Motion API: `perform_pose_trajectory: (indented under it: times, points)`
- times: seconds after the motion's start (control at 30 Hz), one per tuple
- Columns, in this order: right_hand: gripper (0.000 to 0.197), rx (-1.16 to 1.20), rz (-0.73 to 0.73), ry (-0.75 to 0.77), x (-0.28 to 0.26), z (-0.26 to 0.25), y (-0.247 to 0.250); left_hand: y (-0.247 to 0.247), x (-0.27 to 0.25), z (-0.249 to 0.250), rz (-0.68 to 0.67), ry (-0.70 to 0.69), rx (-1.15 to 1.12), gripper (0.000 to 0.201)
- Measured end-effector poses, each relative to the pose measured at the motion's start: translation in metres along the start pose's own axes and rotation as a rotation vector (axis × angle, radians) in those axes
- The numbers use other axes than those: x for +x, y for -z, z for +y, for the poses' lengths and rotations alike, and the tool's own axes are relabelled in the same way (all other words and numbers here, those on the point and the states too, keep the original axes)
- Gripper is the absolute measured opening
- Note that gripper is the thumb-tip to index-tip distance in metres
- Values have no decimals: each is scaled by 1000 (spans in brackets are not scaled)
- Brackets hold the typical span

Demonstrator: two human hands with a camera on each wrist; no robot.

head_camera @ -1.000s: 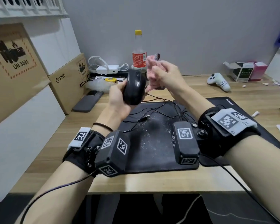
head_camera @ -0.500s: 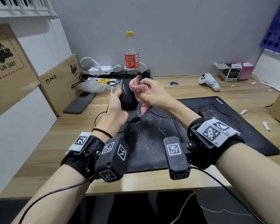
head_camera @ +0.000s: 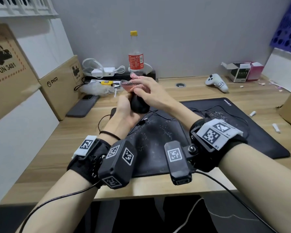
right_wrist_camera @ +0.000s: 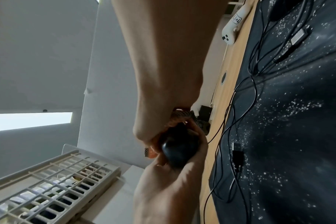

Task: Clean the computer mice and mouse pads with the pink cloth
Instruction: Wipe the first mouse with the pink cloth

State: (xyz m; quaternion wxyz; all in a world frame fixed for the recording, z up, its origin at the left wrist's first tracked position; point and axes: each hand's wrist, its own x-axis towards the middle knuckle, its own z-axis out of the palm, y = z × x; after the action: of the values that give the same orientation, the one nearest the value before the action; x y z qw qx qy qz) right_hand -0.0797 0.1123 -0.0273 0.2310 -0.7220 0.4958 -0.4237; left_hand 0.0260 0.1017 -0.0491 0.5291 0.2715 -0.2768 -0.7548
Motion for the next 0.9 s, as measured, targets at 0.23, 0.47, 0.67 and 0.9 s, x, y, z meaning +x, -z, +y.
perform_pose_trajectory:
  times: [0.23,0.47,0.67,0.9]
  points:
    - [34,35,131,224,-5,0,-14,10,4,15,26,6,-89,42]
    - [47,8,234,59,5,2,-11,10,-5,20,-34,6,45,29]
    - [48,-84,-84,161,1,-1,-32,21,2,30,54,-55,31,34]
    - [45,-11,-30,-40,10,5,-27,22,-5,17,14,-63,40,34]
